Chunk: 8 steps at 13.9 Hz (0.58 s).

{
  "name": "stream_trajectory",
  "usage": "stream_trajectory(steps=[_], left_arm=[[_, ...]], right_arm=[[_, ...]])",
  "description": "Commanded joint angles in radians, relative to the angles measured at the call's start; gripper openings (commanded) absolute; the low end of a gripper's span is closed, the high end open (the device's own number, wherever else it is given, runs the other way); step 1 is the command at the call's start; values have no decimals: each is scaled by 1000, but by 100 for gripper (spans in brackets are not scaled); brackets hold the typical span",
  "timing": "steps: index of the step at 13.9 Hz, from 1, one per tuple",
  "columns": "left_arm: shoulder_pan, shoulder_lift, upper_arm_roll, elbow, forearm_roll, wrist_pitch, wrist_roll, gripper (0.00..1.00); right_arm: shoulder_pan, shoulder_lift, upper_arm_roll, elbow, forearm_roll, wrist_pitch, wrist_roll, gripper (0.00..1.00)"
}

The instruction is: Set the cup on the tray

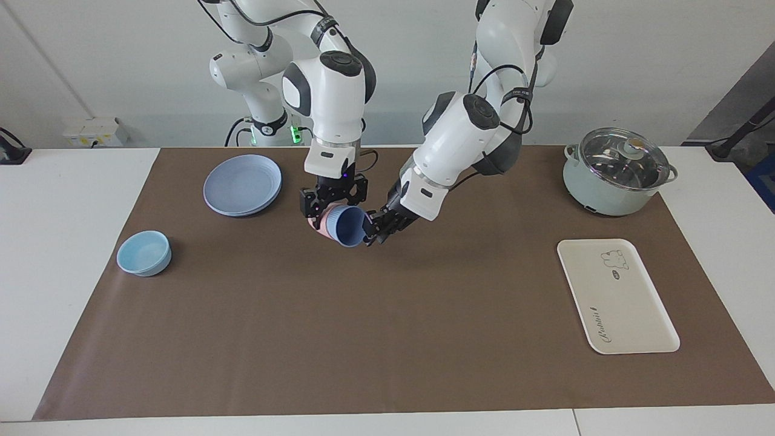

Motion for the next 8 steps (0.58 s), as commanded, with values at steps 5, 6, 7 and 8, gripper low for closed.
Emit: stream_trajectory(steps=[5, 6, 7, 8], left_arm=[[100, -11, -21, 45, -129, -113, 47, 38], [108, -11, -21, 46, -151, -113, 55, 38], [119, -10, -22, 53, -160, -112, 66, 38], [128, 4, -33, 66, -175, -111, 69, 38]], right_arm=[[-6, -4, 5, 8, -25, 36, 11, 0], [-6, -4, 5, 8, -25, 36, 11, 0], [-6, -4, 5, 6, -25, 36, 11, 0], [-6, -4, 5, 5, -25, 38, 11, 0]])
